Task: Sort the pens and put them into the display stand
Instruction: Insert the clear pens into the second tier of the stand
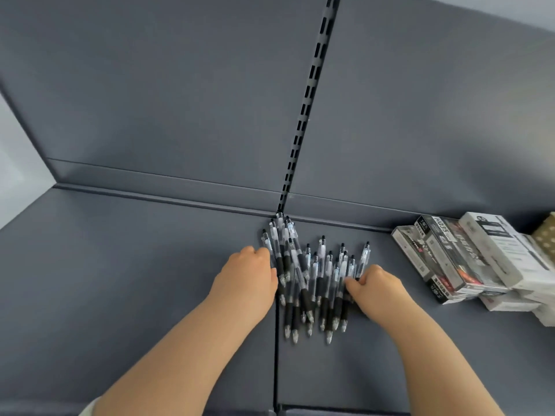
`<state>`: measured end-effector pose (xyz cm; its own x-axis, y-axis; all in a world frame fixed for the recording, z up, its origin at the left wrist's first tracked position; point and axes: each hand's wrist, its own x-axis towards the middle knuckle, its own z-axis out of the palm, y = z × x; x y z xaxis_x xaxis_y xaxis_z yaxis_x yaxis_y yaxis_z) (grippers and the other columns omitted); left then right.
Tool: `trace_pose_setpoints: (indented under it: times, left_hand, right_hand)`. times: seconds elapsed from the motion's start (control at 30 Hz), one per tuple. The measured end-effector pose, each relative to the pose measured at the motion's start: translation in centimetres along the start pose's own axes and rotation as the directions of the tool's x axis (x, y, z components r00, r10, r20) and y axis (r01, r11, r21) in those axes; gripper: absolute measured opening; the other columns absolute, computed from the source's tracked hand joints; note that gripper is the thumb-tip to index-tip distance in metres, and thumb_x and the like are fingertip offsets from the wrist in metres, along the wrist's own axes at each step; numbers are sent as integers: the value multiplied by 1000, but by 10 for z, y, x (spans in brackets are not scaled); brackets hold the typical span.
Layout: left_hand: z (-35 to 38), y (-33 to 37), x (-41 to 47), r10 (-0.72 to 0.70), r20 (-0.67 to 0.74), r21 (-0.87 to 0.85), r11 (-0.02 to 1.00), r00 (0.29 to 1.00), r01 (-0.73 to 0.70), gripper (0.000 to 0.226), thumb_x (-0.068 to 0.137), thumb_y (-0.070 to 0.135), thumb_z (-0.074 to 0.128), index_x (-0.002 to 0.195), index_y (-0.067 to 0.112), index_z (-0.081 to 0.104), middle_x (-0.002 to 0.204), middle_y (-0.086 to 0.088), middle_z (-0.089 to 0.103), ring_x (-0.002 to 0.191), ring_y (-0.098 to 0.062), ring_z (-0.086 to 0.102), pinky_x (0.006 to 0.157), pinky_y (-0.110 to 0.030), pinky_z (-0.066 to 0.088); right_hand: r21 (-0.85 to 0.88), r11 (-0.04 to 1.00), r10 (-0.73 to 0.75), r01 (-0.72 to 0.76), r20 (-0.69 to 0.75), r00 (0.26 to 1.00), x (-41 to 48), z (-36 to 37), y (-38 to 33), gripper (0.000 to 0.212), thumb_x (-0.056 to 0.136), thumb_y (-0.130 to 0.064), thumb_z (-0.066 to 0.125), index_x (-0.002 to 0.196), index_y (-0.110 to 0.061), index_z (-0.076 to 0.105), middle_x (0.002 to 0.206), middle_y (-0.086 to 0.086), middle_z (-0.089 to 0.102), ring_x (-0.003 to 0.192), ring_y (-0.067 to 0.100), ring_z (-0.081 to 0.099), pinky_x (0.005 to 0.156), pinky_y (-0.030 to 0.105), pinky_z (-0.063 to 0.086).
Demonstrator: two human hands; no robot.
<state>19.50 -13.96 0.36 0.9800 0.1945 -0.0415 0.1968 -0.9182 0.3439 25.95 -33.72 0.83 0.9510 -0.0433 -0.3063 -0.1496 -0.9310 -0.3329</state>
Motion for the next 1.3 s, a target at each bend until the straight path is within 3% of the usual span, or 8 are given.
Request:
trace_pose_setpoints:
  times: [0.13, 0.27, 0.4, 0.47, 0.57, 0.73, 1.0, 1.3]
  left_hand:
    - [8, 23, 18, -159, 25, 1, 987, 987, 159, 29, 100, 33, 36, 108, 6, 44, 103, -8, 49, 86, -22, 50, 73, -31, 44]
    - [12, 32, 33, -340, 85, 23, 940, 937, 339, 39, 100, 37, 31, 117, 4, 44, 116, -11, 52, 101, -27, 54, 74, -33, 43]
    - [15, 47, 38, -394, 142, 153, 915, 908, 373, 48, 101, 43, 23, 120, 5, 45, 111, -9, 58, 81, -22, 53, 62, -30, 41]
    - [18, 53, 36, -387, 135, 169, 916, 912, 364, 49, 100, 48, 22, 111, 7, 48, 91, -5, 60, 68, -19, 50, 54, -28, 37]
    - [21, 57, 31, -384, 113, 127, 921, 916, 370, 48, 98, 53, 24, 91, 11, 47, 68, 0, 47, 57, -16, 43, 47, -27, 30]
    - [24, 58, 21, -371, 55, -69, 925, 927, 374, 42, 98, 46, 35, 86, 9, 50, 70, -1, 48, 64, -19, 47, 57, -29, 38]
    - [20, 58, -3, -346, -37, -318, 894, 938, 317, 26, 97, 35, 45, 102, 13, 59, 94, 2, 63, 88, -16, 58, 72, -26, 42]
    - [9, 43, -12, -341, -12, -607, 749, 940, 264, 16, 96, 26, 48, 99, 15, 60, 88, 5, 67, 86, -15, 66, 76, -33, 52]
  right_hand:
    - [-6, 999, -50, 51, 126, 991, 12, -9, -2, 39, 91, -32, 54, 114, -2, 43, 75, 4, 42, 57, 16, 43, 50, 21, 40]
    - [-341, 915, -145, 215, 221, 965, 11, -18, 1, 77, 90, -39, 55, 149, -16, 11, 67, 7, 26, 61, 9, 24, 53, 23, 25]
    - [-83, 979, -160, 188, 269, 950, 23, -20, 12, 84, 91, -47, 50, 150, -18, -3, 77, 15, 29, 78, 23, 46, 74, 29, 44]
    - [308, 946, -152, 102, 141, 978, 23, -14, 21, 82, 87, -39, 62, 142, -2, 14, 80, 9, 37, 66, 21, 49, 63, 29, 51]
    - [377, 925, -101, 49, 118, 988, 17, -18, 28, 76, 83, -28, 71, 136, -9, 20, 95, 9, 50, 56, 22, 56, 45, 29, 51]
    - [295, 934, -223, 203, 34, 974, 25, -8, 35, 86, 80, -35, 72, 143, -15, 18, 127, 13, 48, 93, 32, 62, 80, 44, 55]
    - [98, 964, -262, 246, 216, 941, 38, -23, 24, 47, 82, -37, 70, 63, -8, 38, 57, 7, 41, 49, 20, 39, 52, 27, 34]
    - [159, 979, -174, 124, 347, 922, 27, -39, 16, 39, 87, -25, 61, 64, -9, 35, 53, 8, 38, 43, 17, 25, 47, 22, 22]
